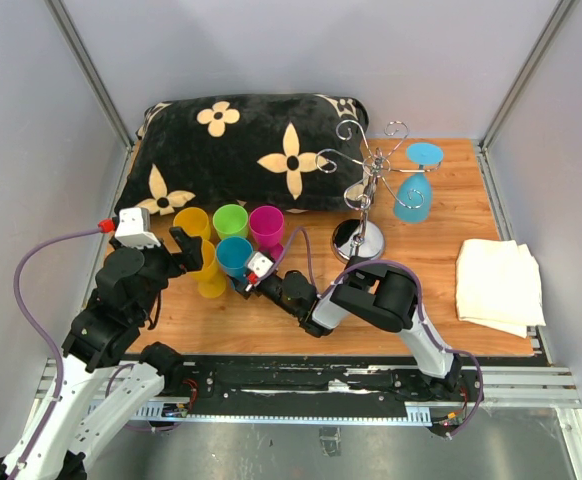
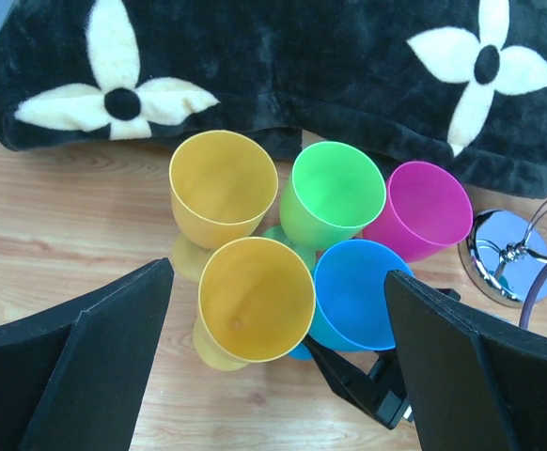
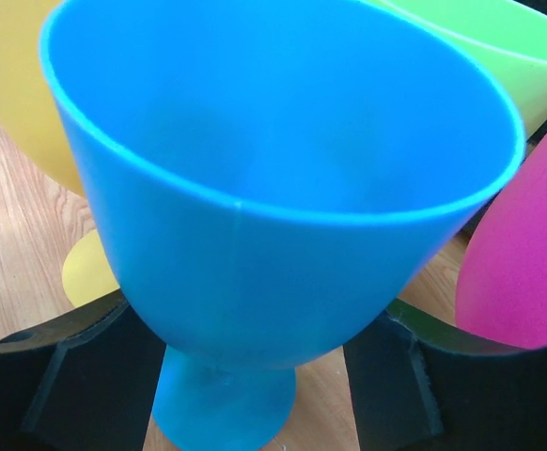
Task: Place the wine glass upside down on the wine glass rack
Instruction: Pick up the wine glass at the center of the board.
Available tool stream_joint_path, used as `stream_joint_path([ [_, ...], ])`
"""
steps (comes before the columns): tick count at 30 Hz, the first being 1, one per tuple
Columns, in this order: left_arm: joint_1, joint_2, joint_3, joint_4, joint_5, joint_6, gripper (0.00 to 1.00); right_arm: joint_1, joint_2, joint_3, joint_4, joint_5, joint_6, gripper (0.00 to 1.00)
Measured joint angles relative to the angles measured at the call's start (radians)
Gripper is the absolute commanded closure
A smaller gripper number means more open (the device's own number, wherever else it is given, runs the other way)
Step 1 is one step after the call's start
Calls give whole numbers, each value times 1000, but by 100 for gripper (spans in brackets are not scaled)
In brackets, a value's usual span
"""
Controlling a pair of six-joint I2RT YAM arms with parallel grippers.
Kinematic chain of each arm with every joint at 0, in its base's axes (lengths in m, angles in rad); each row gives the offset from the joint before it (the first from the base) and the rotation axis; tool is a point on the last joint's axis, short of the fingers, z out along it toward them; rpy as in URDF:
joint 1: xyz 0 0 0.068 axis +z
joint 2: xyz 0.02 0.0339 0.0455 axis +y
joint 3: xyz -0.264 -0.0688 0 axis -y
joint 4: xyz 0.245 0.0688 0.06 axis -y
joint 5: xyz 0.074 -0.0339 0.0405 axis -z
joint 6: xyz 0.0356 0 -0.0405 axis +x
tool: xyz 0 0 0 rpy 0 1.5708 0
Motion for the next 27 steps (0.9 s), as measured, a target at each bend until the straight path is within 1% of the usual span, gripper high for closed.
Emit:
stream_joint_path([
  [7, 0, -1, 0, 0, -13, 0, 0, 0, -9, -11, 0, -3, -10, 39],
  [19, 0, -1, 0, 0, -23, 0, 0, 0, -136, -150, 12, -19, -30, 39],
  [27, 0, -13, 0, 0, -29, -1, 0, 0, -154, -197, 22, -34, -28, 43],
])
